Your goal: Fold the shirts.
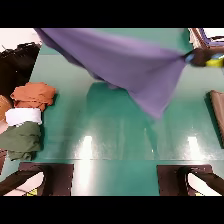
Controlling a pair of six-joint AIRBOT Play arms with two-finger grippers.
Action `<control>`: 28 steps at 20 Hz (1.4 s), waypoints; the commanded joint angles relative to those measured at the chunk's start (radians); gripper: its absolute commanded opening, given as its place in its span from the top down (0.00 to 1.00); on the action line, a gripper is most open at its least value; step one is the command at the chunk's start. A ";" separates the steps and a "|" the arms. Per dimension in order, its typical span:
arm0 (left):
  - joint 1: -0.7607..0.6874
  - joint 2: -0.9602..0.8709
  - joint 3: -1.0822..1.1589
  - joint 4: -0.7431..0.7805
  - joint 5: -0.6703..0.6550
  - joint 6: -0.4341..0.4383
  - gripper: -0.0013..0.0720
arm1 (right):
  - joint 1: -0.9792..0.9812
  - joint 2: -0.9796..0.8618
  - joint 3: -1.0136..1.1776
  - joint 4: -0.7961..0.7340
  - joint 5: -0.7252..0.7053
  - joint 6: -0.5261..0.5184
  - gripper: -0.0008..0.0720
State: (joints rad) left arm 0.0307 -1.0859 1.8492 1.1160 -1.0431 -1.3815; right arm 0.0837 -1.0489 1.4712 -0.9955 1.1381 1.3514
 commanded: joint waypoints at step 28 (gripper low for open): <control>0.001 -0.428 -0.333 0.008 0.008 0.010 0.95 | -0.100 -0.408 -0.079 -0.071 0.016 0.050 0.97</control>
State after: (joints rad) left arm 0.0319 -1.3712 1.5532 1.1351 -1.0916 -1.3815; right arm -0.0776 -1.3235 1.4143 -1.0790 1.3041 1.4059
